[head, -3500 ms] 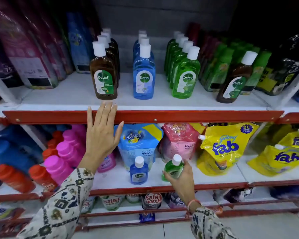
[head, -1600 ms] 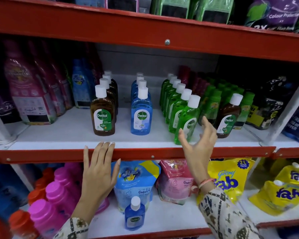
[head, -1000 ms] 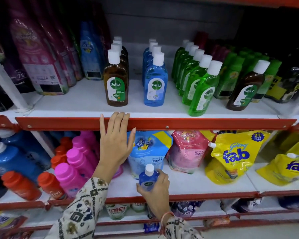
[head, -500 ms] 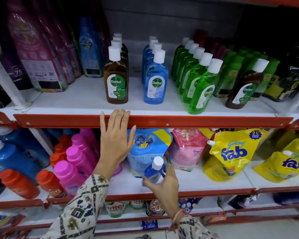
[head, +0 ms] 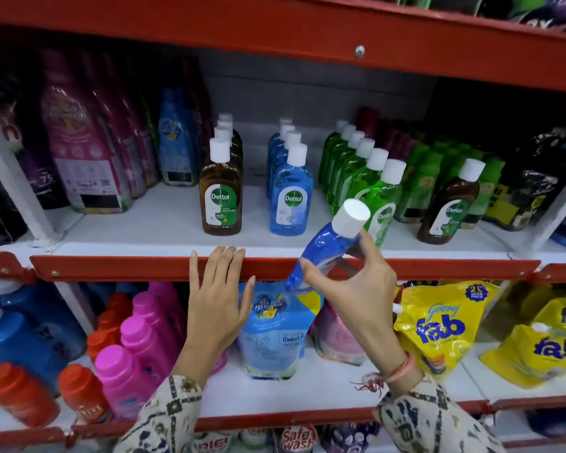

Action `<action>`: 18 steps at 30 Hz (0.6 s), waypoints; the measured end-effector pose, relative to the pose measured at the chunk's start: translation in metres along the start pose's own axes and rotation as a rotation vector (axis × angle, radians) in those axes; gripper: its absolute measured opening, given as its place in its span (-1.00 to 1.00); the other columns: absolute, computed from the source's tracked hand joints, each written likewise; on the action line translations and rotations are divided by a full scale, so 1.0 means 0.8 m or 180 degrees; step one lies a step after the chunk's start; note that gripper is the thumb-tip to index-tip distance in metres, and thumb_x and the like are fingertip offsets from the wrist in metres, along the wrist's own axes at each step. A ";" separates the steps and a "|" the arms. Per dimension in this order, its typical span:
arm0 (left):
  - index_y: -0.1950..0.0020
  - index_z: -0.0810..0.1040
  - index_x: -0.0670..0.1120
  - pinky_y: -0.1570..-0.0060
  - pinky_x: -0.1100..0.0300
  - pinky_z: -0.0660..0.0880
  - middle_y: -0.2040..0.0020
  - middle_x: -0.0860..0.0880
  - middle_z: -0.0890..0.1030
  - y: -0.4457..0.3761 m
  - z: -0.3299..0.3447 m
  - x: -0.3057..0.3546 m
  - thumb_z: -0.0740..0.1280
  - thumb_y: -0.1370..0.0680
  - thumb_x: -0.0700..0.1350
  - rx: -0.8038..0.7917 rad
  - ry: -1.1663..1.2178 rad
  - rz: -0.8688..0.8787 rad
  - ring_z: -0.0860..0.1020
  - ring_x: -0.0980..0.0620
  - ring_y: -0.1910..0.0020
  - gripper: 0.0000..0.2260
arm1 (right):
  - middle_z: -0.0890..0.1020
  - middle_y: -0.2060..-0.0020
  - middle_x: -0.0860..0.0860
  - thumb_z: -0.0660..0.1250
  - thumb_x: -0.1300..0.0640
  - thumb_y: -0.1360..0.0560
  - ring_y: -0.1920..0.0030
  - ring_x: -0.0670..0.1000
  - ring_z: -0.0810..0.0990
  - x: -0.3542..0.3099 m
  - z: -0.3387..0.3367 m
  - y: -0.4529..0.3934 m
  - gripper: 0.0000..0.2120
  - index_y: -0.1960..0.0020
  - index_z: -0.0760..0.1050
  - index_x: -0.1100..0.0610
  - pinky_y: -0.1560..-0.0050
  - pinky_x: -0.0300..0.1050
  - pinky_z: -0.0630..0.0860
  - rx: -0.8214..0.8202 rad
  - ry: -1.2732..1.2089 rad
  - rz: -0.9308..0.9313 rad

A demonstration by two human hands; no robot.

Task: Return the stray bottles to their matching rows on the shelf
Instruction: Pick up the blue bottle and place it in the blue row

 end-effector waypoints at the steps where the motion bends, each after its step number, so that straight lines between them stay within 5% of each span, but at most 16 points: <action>1: -0.38 0.45 -0.17 -0.50 -0.24 0.13 -0.32 -0.13 0.54 0.000 0.000 0.000 0.14 -0.62 0.04 0.0017 0.0016 -0.0001 0.43 -0.12 -0.39 -0.58 | 0.70 0.03 -0.10 0.57 -0.08 -0.20 0.01 -0.23 0.63 -0.005 0.001 -0.009 -0.39 -0.20 0.54 0.06 0.02 -0.47 0.50 0.0075 -0.0005 -0.0008; 5: -0.37 0.47 -0.17 -0.50 -0.24 0.14 -0.30 -0.13 0.56 0.000 -0.002 0.000 0.14 -0.62 0.04 0.0034 0.0019 0.0031 0.45 -0.12 -0.37 -0.58 | 0.63 0.05 -0.23 0.60 0.01 -0.25 0.08 -0.41 0.58 -0.014 0.016 -0.045 -0.32 -0.32 0.50 0.08 0.02 -0.40 0.57 0.0230 -0.0185 0.0071; 10: -0.37 0.47 -0.16 -0.48 -0.25 0.16 -0.31 -0.13 0.56 0.001 -0.002 -0.001 0.14 -0.61 0.05 -0.0027 0.0015 0.0039 0.45 -0.11 -0.37 -0.57 | 0.59 0.13 -0.29 0.58 -0.03 -0.24 0.10 -0.18 0.60 -0.012 0.045 -0.076 -0.40 -0.23 0.49 -0.02 -0.06 -0.10 0.61 0.0235 0.0079 0.0023; 18: -0.38 0.47 -0.15 -0.46 -0.25 0.19 -0.30 -0.12 0.56 0.001 0.000 -0.001 0.15 -0.60 0.04 -0.0029 -0.0038 0.0077 0.46 -0.11 -0.35 -0.57 | 0.57 0.17 -0.08 0.58 -0.06 -0.24 0.18 -0.07 0.54 0.008 0.071 -0.094 -0.36 -0.25 0.49 0.07 0.25 -0.47 0.37 0.0182 0.0452 0.0141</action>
Point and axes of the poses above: each hand's wrist, its own y-axis away from the middle knuckle, its own z-axis out of the palm, x = y × z, the point moved 4 cm from there along -y, towards the middle knuckle
